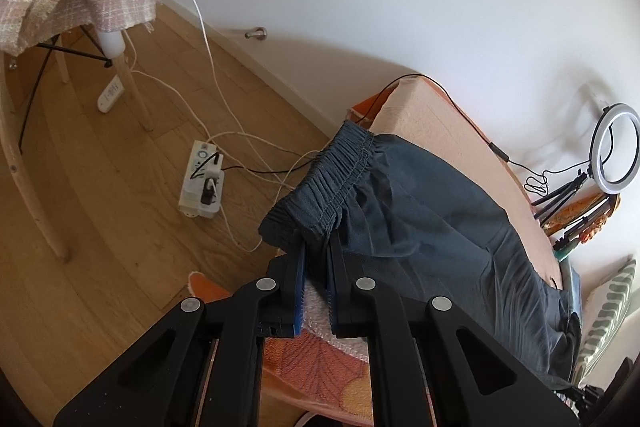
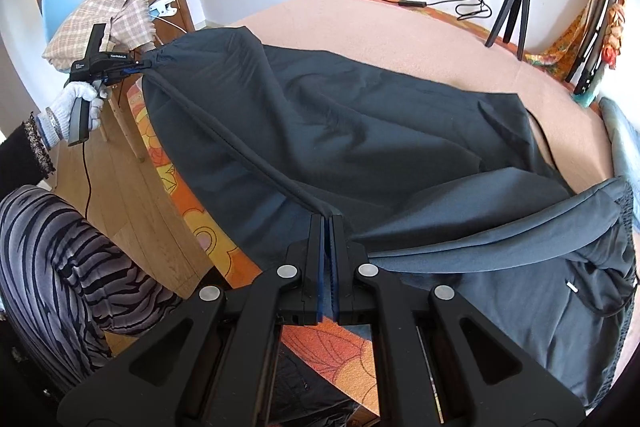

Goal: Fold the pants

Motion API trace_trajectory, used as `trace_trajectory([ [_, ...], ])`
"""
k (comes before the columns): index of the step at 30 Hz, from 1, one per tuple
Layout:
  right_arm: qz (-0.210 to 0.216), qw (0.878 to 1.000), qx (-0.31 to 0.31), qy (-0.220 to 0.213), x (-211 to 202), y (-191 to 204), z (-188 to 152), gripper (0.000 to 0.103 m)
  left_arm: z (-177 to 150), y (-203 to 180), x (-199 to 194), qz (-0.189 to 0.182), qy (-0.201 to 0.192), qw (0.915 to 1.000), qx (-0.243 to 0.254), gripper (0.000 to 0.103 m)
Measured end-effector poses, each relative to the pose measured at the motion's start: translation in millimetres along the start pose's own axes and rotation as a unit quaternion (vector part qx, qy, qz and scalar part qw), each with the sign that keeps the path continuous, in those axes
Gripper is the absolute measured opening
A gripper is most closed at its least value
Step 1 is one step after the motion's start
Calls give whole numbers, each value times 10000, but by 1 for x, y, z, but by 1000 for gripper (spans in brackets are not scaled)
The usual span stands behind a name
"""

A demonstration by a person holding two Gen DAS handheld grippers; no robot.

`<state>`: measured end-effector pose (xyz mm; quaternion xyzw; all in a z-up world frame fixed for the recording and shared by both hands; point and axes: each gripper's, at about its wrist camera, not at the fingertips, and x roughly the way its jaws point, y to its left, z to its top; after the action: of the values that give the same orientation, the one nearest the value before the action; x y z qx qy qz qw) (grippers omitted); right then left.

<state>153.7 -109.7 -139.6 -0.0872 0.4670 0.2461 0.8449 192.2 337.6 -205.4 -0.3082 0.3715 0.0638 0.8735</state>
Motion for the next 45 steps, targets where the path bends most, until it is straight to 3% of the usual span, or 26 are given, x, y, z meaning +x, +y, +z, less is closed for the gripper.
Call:
trace_trajectory([
  [3, 112, 9999, 6, 125, 8, 5, -6, 3, 1, 3, -1, 49, -5, 10000, 56, 8],
  [8, -41, 9995, -152, 266, 18, 12, -15, 3, 7, 2, -7, 142, 231, 9996, -12, 19],
  [12, 110, 9996, 13, 259, 14, 6, -18, 3, 12, -2, -27, 400, 77, 9992, 32, 23],
  [14, 117, 9997, 111, 194, 8, 4, -20, 10, 15, -12, -39, 311, 0, 9995, 92, 23],
  [18, 183, 9994, 286, -62, -11, 0, -23, 44, 23, -58, -62, 13, -114, 9982, 595, 25],
  [19, 160, 9992, 342, -160, -18, -2, -24, 48, 24, -74, -65, -129, -95, 9970, 755, 26],
  [21, 123, 9983, 484, -291, -29, -8, -25, 48, 24, -108, -69, -457, 18, 9928, 1104, 42],
  [23, 35, 9971, 647, -398, -40, -15, -29, 48, 19, -144, -70, -704, 156, 9863, 1486, 51],
  [28, -242, 9925, 1065, -551, -66, -41, -46, 58, -1, -224, -63, -1218, 600, 9657, 2213, 52],
  [30, -359, 9900, 1225, -603, -76, -53, -53, 59, -7, -253, -61, -1366, 703, 9578, 2430, 57],
  [33, -582, 9839, 1528, -726, -92, -76, -68, 67, -16, -294, -59, -1631, 864, 9457, 2676, 61],
  [40, -1103, 9656, 2207, -826, -124, -122, -100, 68, -51, -384, -33, -2210, 1416, 9143, 3086, 62],
  [45, -1388, 9525, 2567, -877, -141, -150, -113, 68, -96, -440, -5, -2587, 1927, 8905, 3208, 63],
])
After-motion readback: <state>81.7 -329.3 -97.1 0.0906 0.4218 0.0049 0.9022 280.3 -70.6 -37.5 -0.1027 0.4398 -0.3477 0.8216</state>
